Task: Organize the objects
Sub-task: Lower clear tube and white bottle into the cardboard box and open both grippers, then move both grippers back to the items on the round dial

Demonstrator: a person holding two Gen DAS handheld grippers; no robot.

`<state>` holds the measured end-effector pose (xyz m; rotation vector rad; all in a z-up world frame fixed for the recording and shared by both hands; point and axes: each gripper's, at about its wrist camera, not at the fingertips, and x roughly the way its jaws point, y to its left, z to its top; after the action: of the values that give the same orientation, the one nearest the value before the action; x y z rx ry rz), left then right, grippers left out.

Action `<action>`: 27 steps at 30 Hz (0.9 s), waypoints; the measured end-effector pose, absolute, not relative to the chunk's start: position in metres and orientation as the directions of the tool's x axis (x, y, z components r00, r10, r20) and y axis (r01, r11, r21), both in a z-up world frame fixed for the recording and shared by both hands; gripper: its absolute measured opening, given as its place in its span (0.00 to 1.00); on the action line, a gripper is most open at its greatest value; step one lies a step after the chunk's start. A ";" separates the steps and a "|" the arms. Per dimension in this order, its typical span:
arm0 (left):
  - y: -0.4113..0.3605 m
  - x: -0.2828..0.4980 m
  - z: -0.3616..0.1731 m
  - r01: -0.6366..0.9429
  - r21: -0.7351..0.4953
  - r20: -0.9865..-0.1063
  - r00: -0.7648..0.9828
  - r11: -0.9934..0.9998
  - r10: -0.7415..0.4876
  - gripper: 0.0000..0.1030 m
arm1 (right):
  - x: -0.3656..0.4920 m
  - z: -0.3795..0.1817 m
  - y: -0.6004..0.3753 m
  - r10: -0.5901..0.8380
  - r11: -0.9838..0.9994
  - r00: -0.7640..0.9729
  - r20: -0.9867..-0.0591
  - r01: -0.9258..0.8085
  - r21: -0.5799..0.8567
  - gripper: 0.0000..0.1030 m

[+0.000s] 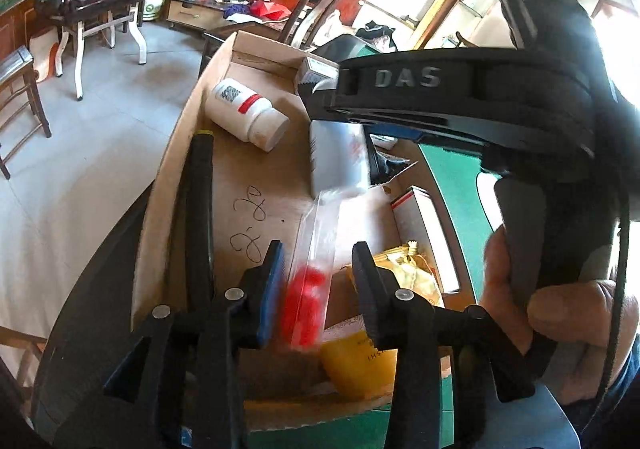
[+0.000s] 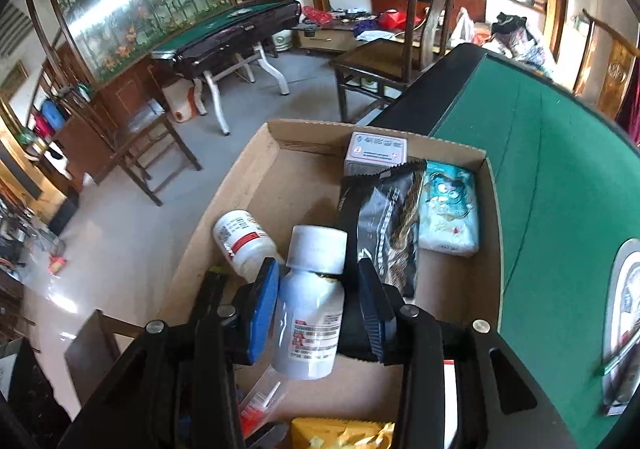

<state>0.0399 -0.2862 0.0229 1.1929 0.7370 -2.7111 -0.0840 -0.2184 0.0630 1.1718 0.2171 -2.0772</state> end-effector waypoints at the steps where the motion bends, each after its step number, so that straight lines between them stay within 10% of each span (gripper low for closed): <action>1: -0.287 0.040 0.024 0.271 -0.394 -0.715 -0.691 -0.878 0.107 0.34 | -0.083 0.063 -0.217 -0.527 -0.713 -0.304 -0.794 0.667 0.217 0.39; 27: -0.232 0.045 0.059 0.235 -0.315 -0.701 -0.711 -0.920 0.058 0.34 | -0.073 0.066 -0.063 -0.696 -0.681 -0.263 -0.668 0.536 0.499 0.39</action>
<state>0.0454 -0.2318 0.0585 1.1485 0.5924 -2.7561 -0.0726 -0.0628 0.0658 1.1831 -0.2188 -2.0077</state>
